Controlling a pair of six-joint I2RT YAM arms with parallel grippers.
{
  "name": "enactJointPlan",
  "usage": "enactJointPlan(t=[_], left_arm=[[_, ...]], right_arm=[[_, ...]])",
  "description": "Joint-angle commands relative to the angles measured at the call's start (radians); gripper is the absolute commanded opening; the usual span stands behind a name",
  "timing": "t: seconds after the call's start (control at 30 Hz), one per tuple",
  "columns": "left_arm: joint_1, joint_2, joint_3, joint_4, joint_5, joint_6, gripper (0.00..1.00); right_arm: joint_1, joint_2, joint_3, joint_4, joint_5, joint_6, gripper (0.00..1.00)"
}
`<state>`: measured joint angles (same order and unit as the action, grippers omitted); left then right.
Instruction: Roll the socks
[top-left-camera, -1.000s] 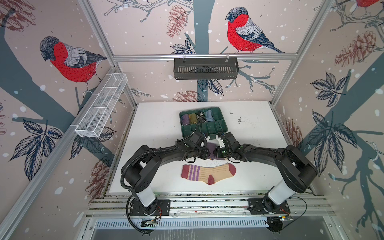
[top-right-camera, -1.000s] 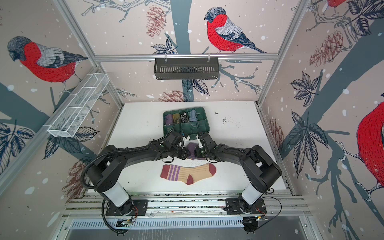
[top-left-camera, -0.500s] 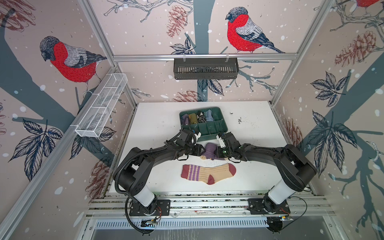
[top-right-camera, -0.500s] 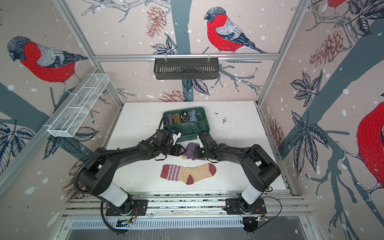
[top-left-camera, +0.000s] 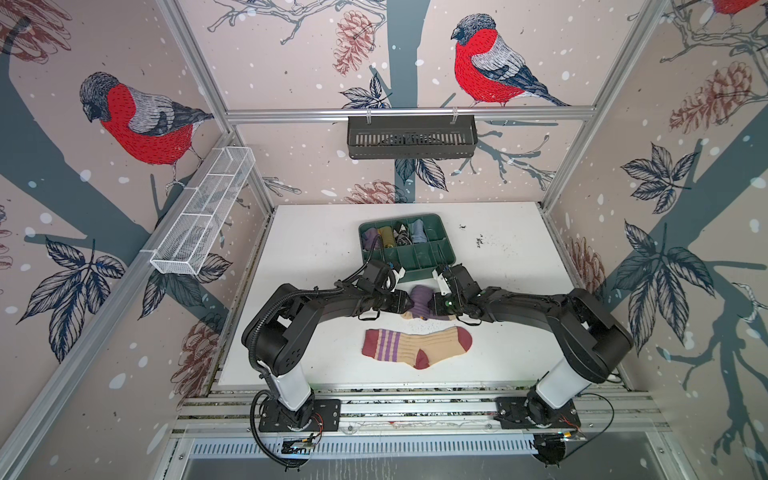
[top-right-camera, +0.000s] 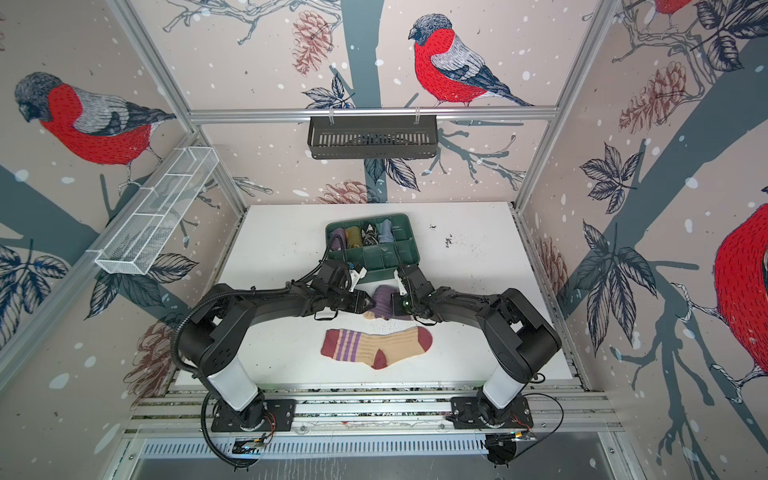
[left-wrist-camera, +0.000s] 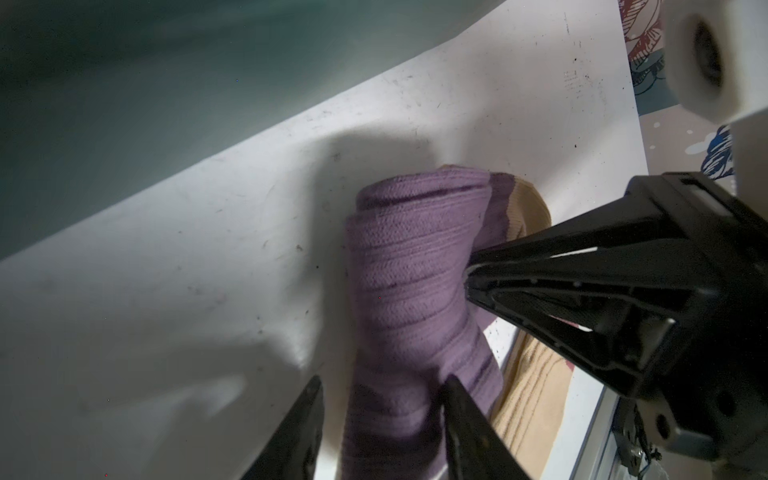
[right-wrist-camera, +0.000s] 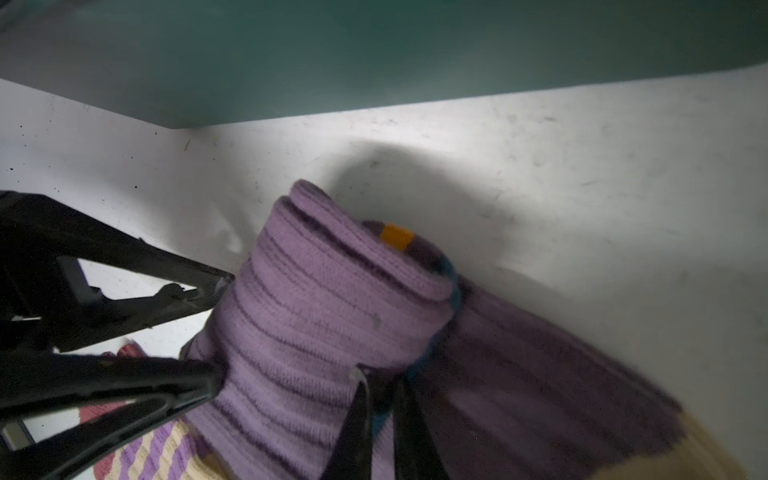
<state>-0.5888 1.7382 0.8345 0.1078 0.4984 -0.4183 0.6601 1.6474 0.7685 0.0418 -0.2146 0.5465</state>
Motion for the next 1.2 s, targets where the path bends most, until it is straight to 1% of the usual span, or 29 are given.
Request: enactJointPlan(t=[0.0,0.13,0.3,0.4,0.47,0.6,0.8,0.9,1.03,1.1,1.17], left_arm=[[0.001,0.012,0.002,0.062,0.042,0.000,0.45],[0.001,0.018,-0.003,0.072,0.048,-0.004,0.37],[0.001,0.024,-0.003,0.085,0.072,-0.004,0.22],[0.001,0.025,-0.005,0.090,0.084,-0.007,0.19],[0.001,0.019,-0.005,0.088,0.090,-0.004,0.14],[0.001,-0.017,0.002,0.040,0.077,0.010,0.00],[0.000,-0.076,0.058,-0.132,0.023,0.080,0.00],[0.000,-0.076,0.089,-0.210,0.017,0.121,0.00],[-0.014,-0.061,0.119,-0.254,0.032,0.143,0.00],[-0.034,-0.054,0.137,-0.273,0.032,0.150,0.00],[-0.055,-0.046,0.158,-0.313,0.011,0.166,0.00]], right_arm=[[0.001,0.008,0.008,-0.004,-0.008,-0.014,0.13],[0.001,0.018,0.010,0.000,-0.017,-0.013,0.13],[0.006,0.031,0.016,0.010,-0.031,-0.010,0.13],[0.010,0.038,0.023,0.010,-0.034,-0.008,0.13],[0.013,0.044,0.028,0.012,-0.038,-0.008,0.12],[0.020,0.055,0.036,0.020,-0.050,-0.004,0.12],[0.042,0.076,0.058,0.035,-0.075,0.003,0.12],[0.052,0.090,0.064,0.054,-0.097,0.012,0.12],[0.050,0.106,0.058,0.088,-0.142,0.032,0.13],[0.048,0.102,0.054,0.089,-0.152,0.037,0.14],[0.041,0.083,0.045,0.083,-0.152,0.036,0.19]])
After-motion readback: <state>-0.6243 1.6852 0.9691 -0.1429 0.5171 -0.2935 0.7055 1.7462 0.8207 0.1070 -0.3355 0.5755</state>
